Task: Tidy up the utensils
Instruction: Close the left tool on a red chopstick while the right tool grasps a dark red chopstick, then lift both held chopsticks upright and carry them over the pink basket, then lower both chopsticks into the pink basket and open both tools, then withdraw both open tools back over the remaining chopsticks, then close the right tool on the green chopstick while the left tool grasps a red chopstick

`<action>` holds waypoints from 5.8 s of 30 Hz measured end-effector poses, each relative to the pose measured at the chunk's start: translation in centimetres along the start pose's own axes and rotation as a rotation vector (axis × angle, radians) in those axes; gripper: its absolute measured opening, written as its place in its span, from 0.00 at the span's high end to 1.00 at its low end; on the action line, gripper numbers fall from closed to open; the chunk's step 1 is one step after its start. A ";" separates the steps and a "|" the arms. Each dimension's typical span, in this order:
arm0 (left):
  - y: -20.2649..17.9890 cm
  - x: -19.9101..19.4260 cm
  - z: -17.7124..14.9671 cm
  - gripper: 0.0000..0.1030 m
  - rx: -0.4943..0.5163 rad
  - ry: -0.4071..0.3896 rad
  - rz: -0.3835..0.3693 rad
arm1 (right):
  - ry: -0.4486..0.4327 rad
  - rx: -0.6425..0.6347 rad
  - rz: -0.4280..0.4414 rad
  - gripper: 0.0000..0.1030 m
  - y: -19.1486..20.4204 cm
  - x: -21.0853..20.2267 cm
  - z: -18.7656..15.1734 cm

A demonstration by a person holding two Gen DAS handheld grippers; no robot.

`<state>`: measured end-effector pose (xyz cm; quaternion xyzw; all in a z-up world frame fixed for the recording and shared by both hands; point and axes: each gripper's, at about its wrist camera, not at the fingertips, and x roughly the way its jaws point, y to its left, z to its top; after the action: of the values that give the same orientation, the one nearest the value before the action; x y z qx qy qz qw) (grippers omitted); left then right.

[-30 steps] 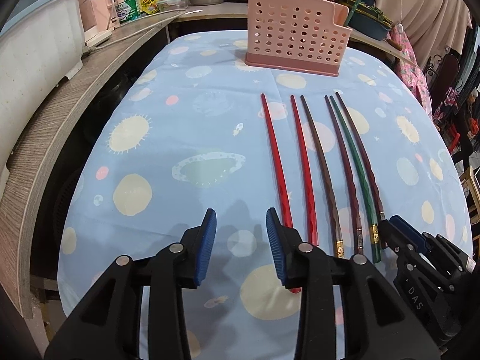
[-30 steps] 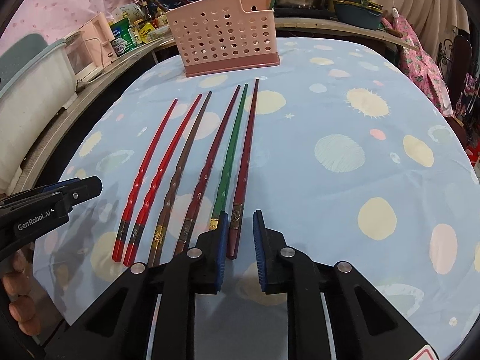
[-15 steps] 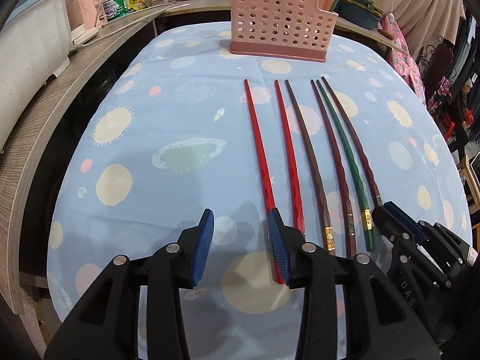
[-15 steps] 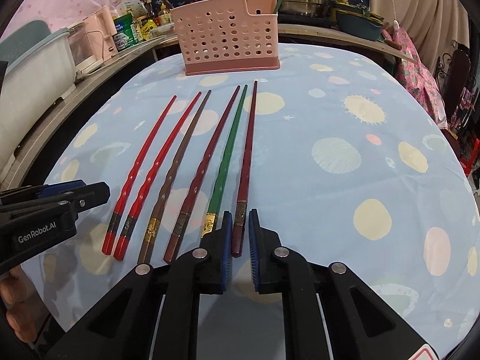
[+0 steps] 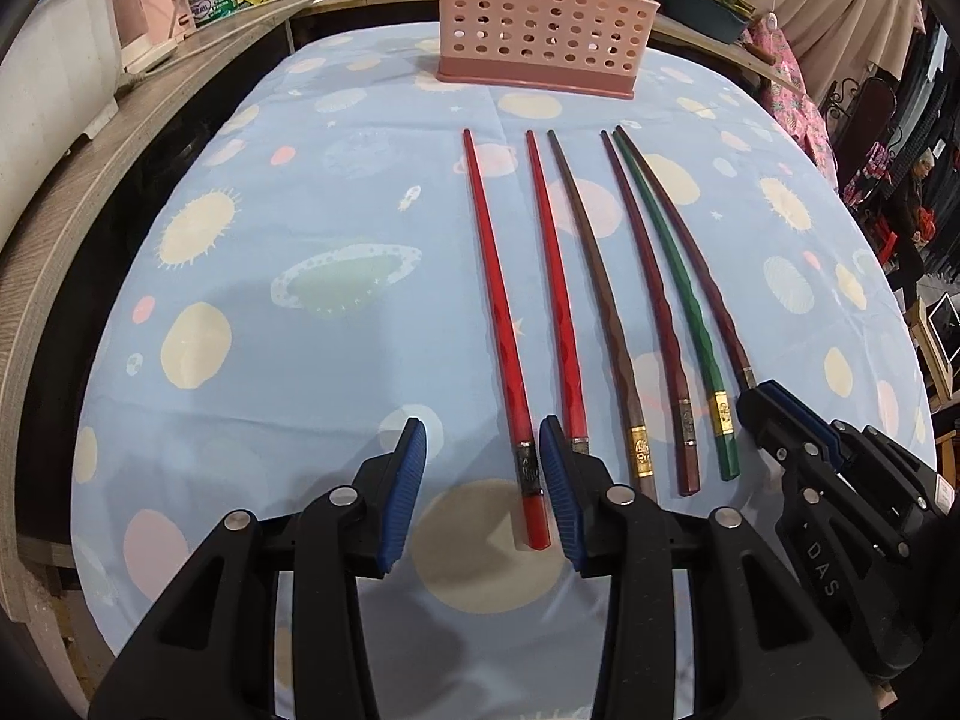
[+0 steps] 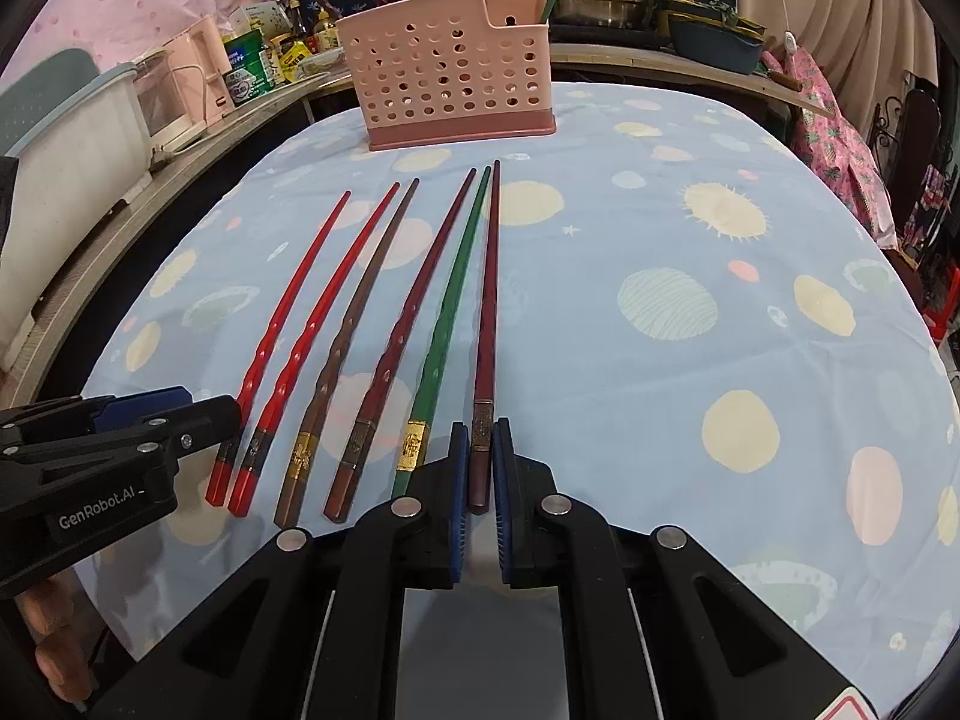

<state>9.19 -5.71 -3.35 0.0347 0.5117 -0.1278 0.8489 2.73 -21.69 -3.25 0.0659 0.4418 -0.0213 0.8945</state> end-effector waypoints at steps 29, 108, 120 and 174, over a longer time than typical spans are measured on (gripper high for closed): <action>1.6 -2.0 0.5 0.93 -0.017 -0.007 -0.033 | -0.033 0.019 0.009 0.93 -0.6 -2.3 1.3; 1.1 -8.8 32.6 0.61 -0.125 -0.504 -0.043 | -0.446 0.180 0.129 0.88 -3.8 -3.0 34.3; 0.8 -11.1 28.6 0.61 -0.083 -0.515 0.030 | -0.440 0.143 0.125 0.79 -3.0 -6.1 30.0; 1.9 -0.6 2.5 0.61 -0.011 -0.092 0.085 | 0.028 0.011 0.054 0.74 0.7 -0.1 1.2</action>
<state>11.56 -4.20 -1.78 0.0457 0.4708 -0.0901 0.8764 3.68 -21.20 -2.39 0.0828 0.4523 0.0016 0.8880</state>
